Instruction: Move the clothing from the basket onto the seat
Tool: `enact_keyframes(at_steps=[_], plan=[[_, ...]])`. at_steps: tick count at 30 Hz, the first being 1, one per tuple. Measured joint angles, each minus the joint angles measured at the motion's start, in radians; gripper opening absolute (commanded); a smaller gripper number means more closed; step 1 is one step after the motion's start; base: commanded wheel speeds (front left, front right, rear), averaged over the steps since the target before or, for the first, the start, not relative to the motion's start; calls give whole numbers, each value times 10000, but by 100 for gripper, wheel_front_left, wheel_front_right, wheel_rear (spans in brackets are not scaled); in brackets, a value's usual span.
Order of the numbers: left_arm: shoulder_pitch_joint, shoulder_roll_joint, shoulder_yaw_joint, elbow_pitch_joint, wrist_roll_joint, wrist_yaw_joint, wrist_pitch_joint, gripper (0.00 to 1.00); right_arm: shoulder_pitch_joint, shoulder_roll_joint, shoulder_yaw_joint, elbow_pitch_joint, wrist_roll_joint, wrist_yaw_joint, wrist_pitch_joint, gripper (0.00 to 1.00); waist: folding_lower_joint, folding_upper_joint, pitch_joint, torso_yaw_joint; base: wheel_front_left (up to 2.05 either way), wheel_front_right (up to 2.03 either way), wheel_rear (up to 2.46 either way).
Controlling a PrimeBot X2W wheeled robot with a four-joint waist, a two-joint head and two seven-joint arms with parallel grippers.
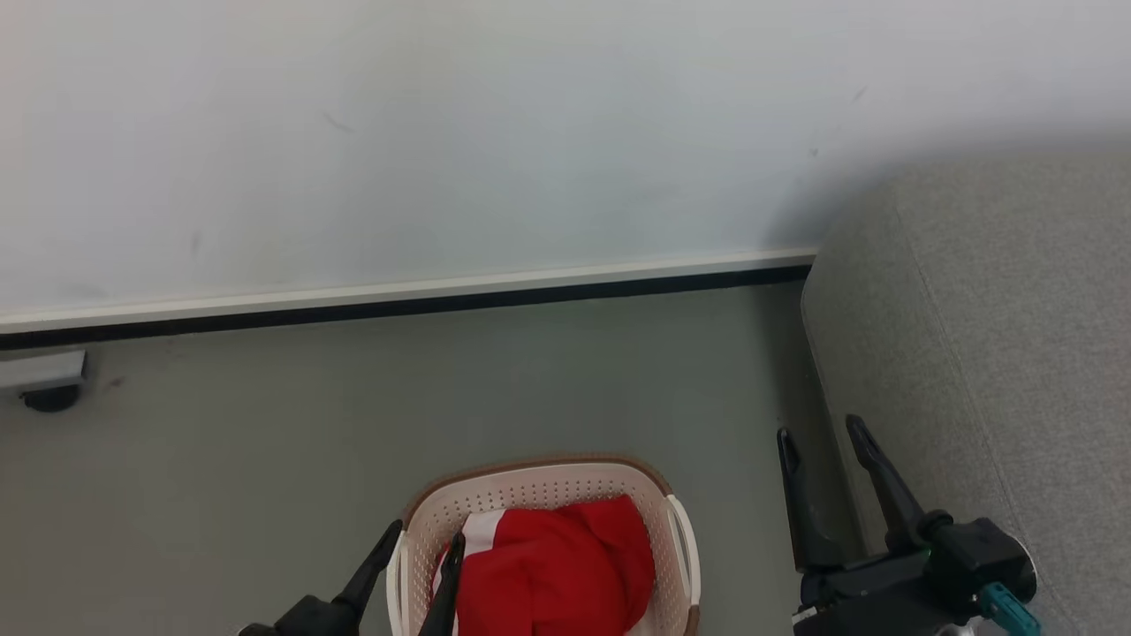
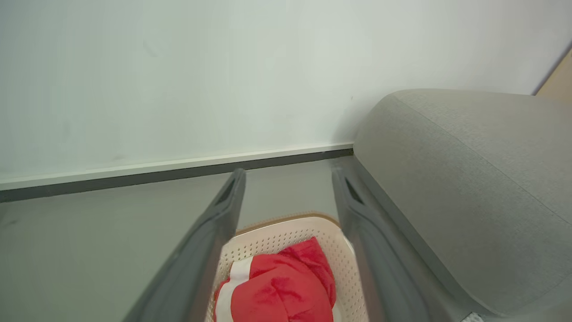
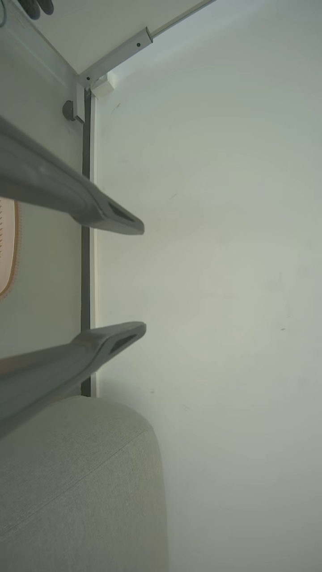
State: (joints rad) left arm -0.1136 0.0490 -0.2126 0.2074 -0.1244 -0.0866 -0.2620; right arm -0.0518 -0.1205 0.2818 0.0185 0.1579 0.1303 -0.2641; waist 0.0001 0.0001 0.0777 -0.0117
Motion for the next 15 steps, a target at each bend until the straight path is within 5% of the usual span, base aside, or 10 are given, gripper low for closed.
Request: enact_keyframes(at_steps=[15], plan=[[-2537, 117, -1126, 2836, 372, -414, -2, 100, -1786, -61, 604, -305, 174, 0, 0, 100, 2, 1, 2013, -526, 0, 0, 0]])
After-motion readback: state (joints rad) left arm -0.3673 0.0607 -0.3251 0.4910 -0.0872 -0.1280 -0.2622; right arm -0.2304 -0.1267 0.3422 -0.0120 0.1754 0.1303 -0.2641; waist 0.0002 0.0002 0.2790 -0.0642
